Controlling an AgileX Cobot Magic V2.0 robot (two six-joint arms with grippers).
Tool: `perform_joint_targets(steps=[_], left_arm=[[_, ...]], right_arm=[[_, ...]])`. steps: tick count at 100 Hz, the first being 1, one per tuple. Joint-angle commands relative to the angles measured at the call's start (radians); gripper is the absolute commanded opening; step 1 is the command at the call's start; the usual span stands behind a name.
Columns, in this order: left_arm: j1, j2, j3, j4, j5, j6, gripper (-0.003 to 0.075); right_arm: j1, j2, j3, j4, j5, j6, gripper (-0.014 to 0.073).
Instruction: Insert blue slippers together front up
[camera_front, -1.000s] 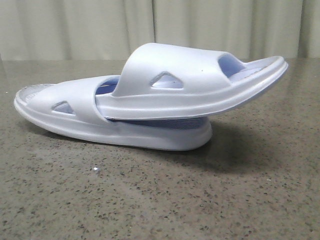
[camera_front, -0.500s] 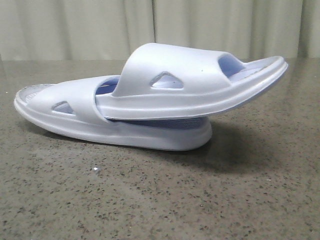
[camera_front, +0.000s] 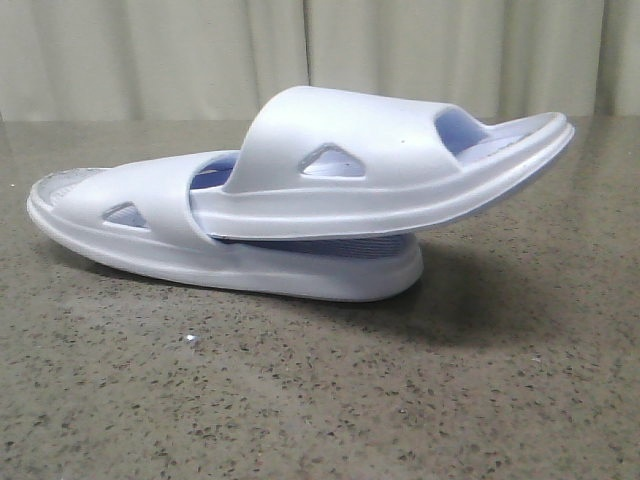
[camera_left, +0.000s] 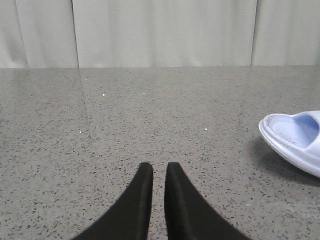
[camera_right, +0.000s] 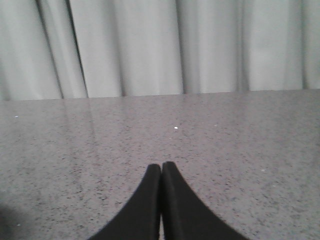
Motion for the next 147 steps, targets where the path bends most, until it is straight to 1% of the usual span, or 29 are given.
perform_joint_targets(steps=[1,25,52,62,147], left_arm=[[-0.006,-0.029,0.010,0.000,-0.083,-0.007,0.0016],[-0.006,-0.029,0.010,0.000,-0.083,-0.007,0.0016],[-0.006,-0.029,0.010,0.000,-0.083,-0.007,0.0016],[-0.006,-0.029,0.010,0.000,-0.083,-0.007,0.0016],[-0.006,-0.029,0.010,0.000,-0.083,-0.007,0.0016]], right_arm=[[-0.038,-0.014,-0.024,-0.022,-0.053,0.008,-0.0072],[-0.051,-0.044,0.031,-0.023,-0.063,0.008,-0.0072],[-0.051,-0.049,0.127,-0.005,-0.157,0.008,-0.0072],[-0.051,-0.049,0.147,0.001,-0.165,0.008,-0.0072],[-0.051,-0.049,0.146,0.001,-0.165,0.008,-0.0072]])
